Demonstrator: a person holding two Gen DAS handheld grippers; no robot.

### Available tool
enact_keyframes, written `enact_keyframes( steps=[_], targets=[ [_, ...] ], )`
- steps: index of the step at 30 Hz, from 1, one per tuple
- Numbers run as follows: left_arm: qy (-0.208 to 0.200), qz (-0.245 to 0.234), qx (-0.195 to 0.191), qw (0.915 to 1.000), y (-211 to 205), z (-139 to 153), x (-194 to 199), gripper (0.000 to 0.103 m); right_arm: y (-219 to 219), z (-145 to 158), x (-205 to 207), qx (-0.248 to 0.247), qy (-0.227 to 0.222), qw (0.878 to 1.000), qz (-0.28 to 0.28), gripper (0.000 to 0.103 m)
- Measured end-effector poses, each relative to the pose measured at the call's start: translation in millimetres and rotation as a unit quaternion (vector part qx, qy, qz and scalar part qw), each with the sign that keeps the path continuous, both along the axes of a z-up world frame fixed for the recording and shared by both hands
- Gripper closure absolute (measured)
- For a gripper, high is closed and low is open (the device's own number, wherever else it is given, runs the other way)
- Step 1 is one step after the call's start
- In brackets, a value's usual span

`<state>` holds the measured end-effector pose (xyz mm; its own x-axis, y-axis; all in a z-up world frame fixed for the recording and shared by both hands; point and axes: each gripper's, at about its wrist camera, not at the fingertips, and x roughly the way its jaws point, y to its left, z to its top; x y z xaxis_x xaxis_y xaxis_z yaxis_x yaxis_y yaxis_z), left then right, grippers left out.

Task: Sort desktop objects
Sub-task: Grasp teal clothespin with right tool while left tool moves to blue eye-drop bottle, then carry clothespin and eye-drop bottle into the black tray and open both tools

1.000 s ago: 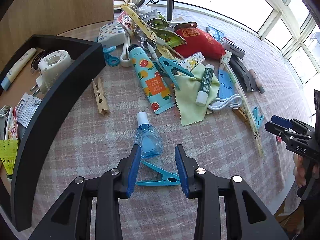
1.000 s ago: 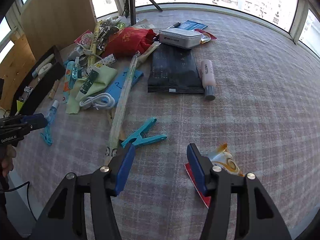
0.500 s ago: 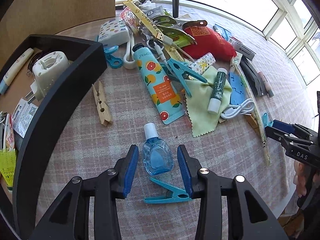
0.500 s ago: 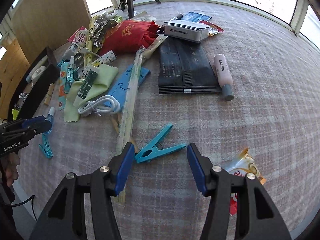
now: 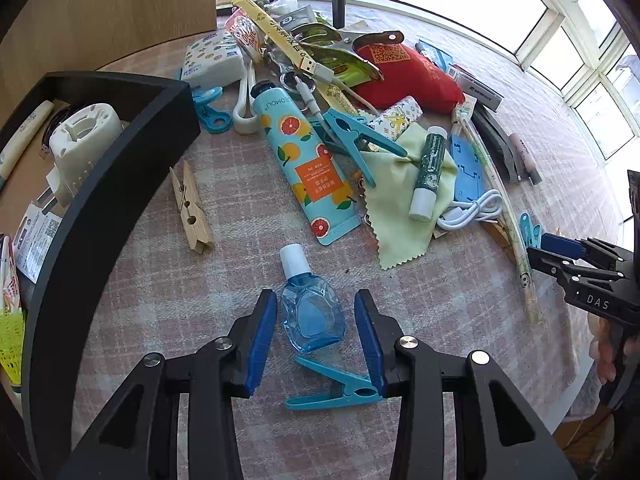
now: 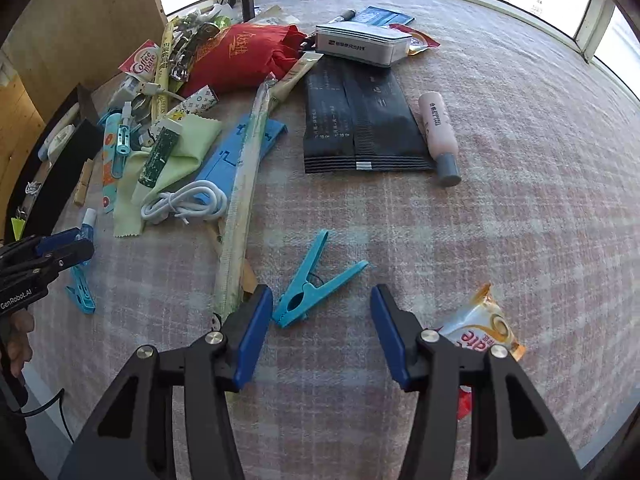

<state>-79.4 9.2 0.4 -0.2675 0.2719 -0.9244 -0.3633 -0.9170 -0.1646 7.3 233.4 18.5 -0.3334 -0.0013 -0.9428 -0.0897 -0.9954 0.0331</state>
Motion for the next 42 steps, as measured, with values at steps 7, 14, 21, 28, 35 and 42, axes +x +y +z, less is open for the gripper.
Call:
enact_keyframes(
  steps=[7,14,21,28,35,42],
  targets=[
    [0.006,-0.002,-0.014,0.9999,3,-2,-3,0.072,6,5,-3,-0.007,0.004,1.000,-0.023,0.086],
    [0.015,0.000,-0.017,0.9997,7,-3,-1,0.072,14,9,3,-0.026,0.011,0.999,-0.032,0.087],
    [0.031,0.017,0.000,0.9994,-7,20,9,0.072,21,26,12,-0.035,0.040,0.998,-0.043,0.087],
    [0.065,0.049,0.018,0.9966,-41,63,17,0.072,2,61,11,-0.044,0.086,0.995,-0.021,0.087],
    [0.102,0.113,0.013,0.9883,-115,97,19,0.072,-77,99,-12,-0.056,0.136,0.987,0.058,0.087],
    [0.114,0.192,-0.001,0.9747,-202,106,35,0.072,-194,115,-32,-0.077,0.163,0.970,0.165,0.087]
  ],
)
